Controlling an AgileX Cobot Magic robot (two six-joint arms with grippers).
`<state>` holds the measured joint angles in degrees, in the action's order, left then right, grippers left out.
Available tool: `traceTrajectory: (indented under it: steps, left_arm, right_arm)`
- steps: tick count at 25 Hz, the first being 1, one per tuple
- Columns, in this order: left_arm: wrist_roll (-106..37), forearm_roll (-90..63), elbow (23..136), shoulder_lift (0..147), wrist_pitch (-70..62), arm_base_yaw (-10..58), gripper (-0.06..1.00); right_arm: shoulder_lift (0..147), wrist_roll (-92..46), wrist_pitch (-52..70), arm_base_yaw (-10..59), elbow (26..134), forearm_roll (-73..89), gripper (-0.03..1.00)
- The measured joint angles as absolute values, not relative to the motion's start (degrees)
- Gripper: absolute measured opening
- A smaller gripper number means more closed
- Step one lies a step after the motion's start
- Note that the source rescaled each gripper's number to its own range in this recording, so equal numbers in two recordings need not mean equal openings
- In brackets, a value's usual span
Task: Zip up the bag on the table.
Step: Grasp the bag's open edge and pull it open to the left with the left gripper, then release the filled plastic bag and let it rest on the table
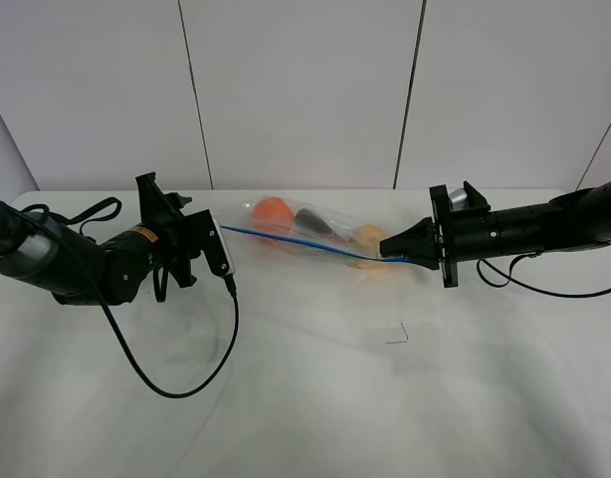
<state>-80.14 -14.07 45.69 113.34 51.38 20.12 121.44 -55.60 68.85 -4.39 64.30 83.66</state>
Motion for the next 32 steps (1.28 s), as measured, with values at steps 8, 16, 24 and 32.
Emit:
traceTrajectory:
  steps: [8,16,24,32]
  left_arm:
    - [-79.36,-14.39,45.69,113.34,51.33,14.41,0.93]
    - [-63.86,-14.79,45.69,113.34,51.15,13.41,0.94]
    - [-48.43,-22.52,45.69,113.34,51.04,13.41,0.94]
    - [-37.76,-33.56,45.69,113.32,50.75,13.41,0.94]
  right_arm:
    - [121.44,-55.6,68.85,-4.39,64.3,83.66,0.0]
    - [121.44,-55.6,68.85,-4.39,64.3,83.62,0.0]
    - [121.44,-55.6,68.85,-4.39,64.3,83.62,0.0]
    - [121.44,-55.6,68.85,-4.39,64.3,83.62,0.0]
